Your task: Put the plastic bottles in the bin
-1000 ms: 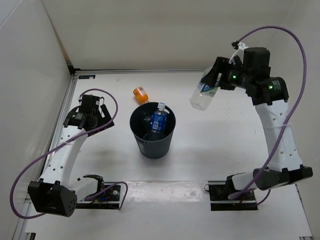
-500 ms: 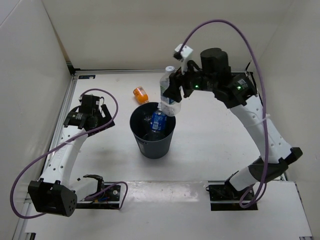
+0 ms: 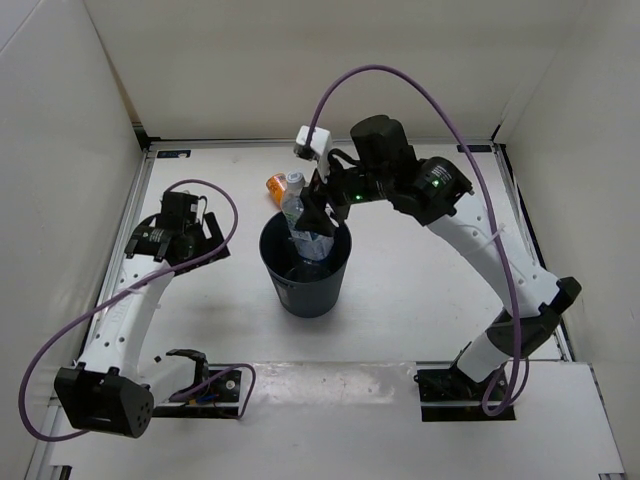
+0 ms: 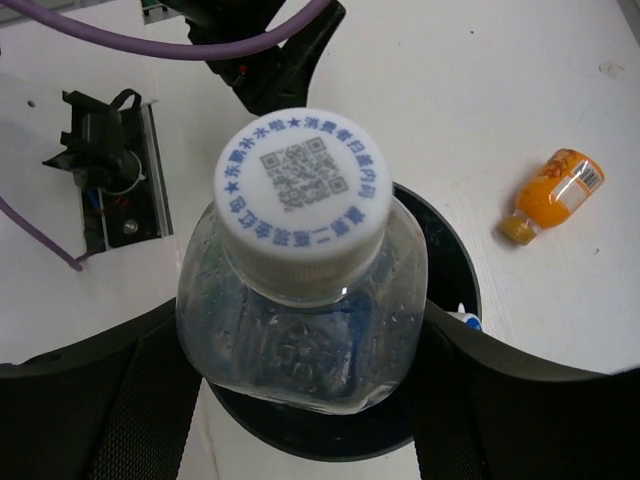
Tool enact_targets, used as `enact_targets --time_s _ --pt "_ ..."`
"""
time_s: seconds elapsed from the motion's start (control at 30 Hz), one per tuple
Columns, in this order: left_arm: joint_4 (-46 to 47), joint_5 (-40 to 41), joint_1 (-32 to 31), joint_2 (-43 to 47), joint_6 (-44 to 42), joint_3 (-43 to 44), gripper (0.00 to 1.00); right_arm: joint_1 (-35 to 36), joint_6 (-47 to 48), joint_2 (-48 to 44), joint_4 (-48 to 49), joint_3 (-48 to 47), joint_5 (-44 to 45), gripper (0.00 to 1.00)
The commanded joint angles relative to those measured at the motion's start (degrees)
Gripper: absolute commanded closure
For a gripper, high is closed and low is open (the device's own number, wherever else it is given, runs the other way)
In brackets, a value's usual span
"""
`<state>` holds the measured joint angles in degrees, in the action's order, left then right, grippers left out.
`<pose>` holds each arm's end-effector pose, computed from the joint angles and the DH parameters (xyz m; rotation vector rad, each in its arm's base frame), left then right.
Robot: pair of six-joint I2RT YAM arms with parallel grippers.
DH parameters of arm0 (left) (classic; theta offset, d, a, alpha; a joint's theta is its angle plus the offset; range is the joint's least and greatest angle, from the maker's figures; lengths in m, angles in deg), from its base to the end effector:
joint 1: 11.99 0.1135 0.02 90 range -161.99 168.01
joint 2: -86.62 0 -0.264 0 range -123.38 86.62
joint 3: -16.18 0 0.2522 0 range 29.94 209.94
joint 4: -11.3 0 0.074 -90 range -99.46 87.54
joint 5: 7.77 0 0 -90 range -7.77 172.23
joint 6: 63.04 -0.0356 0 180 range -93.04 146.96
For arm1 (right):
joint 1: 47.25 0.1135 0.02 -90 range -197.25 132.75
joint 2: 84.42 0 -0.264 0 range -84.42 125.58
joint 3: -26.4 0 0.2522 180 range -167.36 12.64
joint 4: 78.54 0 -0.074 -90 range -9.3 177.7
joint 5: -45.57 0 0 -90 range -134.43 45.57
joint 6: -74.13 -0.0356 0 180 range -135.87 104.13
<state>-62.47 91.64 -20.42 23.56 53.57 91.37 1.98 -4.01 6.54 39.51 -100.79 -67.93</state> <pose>0.1975 -0.0234 0.3058 -0.4680 2.5801 0.0064 0.2008 0.2546 0.4802 -1.2792 1.6379 0.8208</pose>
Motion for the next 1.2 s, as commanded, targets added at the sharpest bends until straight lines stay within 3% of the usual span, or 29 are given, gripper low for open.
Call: enact_targets --time_s 0.0,0.1,0.2,0.4,0.6,0.8,1.03,1.07,1.17 --pt "0.7 0.3 0.2 1.4 -0.5 0.0 0.01 -3.1 -2.6 -3.2 2.7 -2.7 2.3 0.15" --pt "1.9 3.2 0.2 1.3 -0.8 0.8 0.01 -7.6 -7.9 -4.5 4.2 -4.6 2.2 0.1" --pt "4.4 3.8 1.7 0.1 -0.5 1.3 0.01 -13.4 -15.4 -4.9 7.5 -5.6 -4.1 0.1" --pt "12.6 1.5 7.4 -4.1 2.6 3.0 0.01 -14.0 -13.4 -7.2 4.6 -6.0 -0.2 0.1" --pt "26.9 -4.8 8.0 -10.8 0.7 5.6 0.01 -23.8 -17.0 -11.1 2.8 -3.2 7.4 0.1" --pt "38.1 -16.9 8.0 -23.5 5.2 11.4 0.01 -34.8 -27.4 -13.9 7.9 7.6 4.9 0.1" --pt "31.1 -20.4 4.5 -49.7 4.4 34.0 0.01 -42.5 -29.3 -5.3 9.1 3.0 3.4 0.1" --pt "30.0 -20.6 3.8 -51.8 4.8 41.6 0.01 -43.2 -29.6 -3.5 8.9 0.8 2.9 0.1" --pt "24.5 -22.6 2.8 -61.9 6.1 51.7 0.01 -44.1 -30.0 -0.4 8.5 -1.8 1.5 0.1"
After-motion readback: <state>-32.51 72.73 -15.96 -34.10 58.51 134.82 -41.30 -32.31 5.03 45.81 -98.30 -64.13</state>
